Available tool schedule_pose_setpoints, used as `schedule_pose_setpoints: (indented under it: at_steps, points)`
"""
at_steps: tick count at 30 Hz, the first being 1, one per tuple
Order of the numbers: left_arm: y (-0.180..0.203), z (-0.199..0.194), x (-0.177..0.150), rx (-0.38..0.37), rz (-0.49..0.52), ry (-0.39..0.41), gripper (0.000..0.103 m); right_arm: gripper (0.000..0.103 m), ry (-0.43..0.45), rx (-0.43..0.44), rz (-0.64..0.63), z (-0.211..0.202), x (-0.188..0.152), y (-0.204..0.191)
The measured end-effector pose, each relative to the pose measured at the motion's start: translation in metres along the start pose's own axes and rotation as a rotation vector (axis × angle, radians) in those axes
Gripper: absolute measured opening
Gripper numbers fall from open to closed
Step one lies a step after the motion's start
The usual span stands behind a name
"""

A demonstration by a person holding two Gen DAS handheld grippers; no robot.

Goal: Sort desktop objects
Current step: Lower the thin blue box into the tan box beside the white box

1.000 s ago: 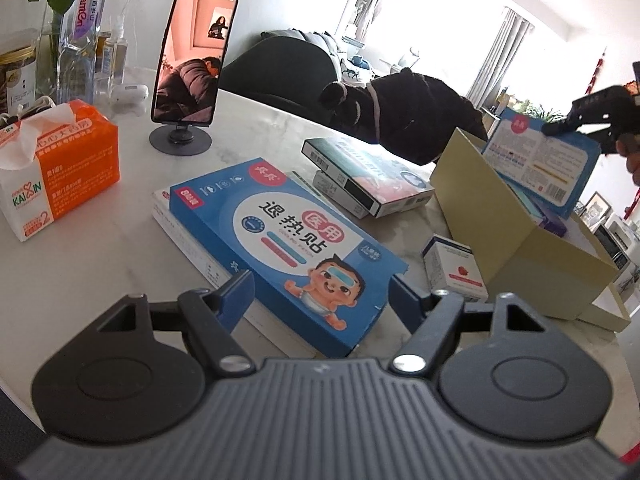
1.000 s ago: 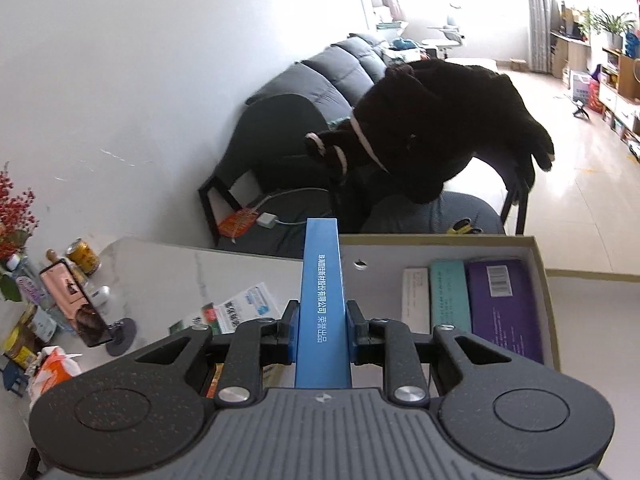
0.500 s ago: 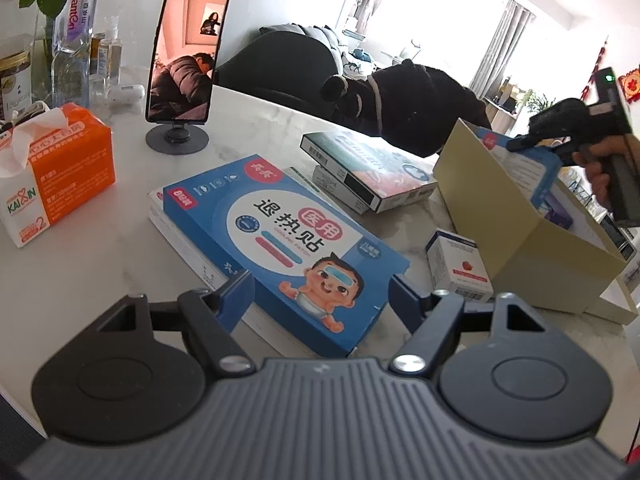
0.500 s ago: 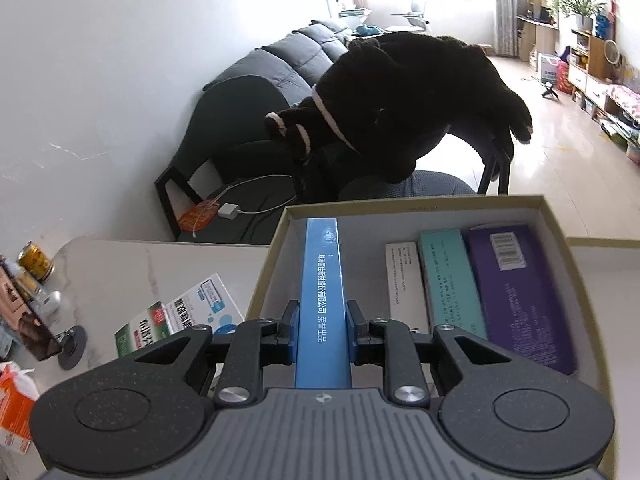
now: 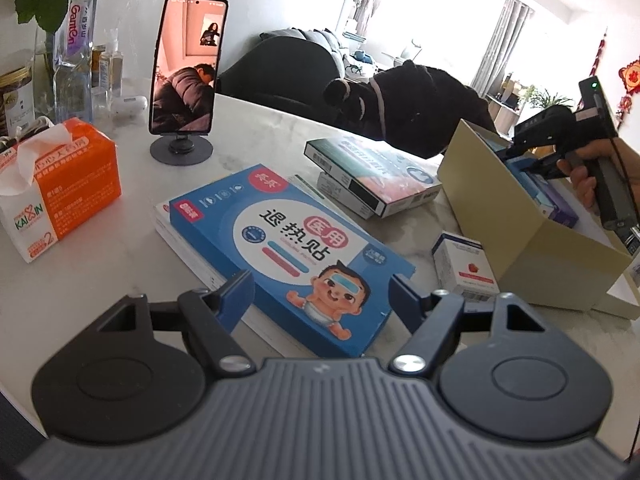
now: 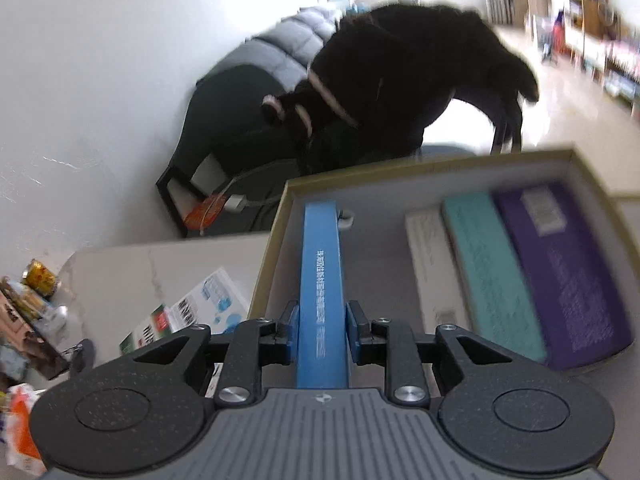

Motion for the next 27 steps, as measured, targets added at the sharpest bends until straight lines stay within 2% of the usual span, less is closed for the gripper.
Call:
schedule_pose_setpoints:
  at_steps: [8, 10, 12, 21, 27]
  points:
    - [-0.002, -0.002, 0.000, -0.003, -0.013, 0.007, 0.074, 0.032, -0.044, 0.047, 0.023, 0.006, -0.003, 0.000]
    - [-0.001, -0.002, 0.000, -0.007, -0.011, 0.009, 0.074, 0.032, -0.064, 0.073, -0.020, -0.001, -0.004, -0.005]
    - [-0.001, -0.002, -0.001, -0.011, -0.011, 0.010, 0.074, 0.037, -0.080, 0.085, -0.071, -0.009, -0.006, -0.009]
    - [0.000, 0.000, -0.004, -0.018, -0.021, 0.009, 0.074, 0.037, -0.130, 0.160, -0.279, -0.031, -0.022, -0.014]
    - [0.004, 0.003, -0.002, -0.019, -0.019, 0.008, 0.074, 0.041, -0.173, 0.192, -0.412, -0.035, -0.036, -0.015]
Point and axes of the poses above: each gripper's, at about its wrist camera, not at the fingertips, and z roughly the way its jaws point, y to its right, x to its top, the point moved 5 cm from there along z, roughly the way its jaws point, and after that the axes turned 1 degree about z, right-handed, at the moved point
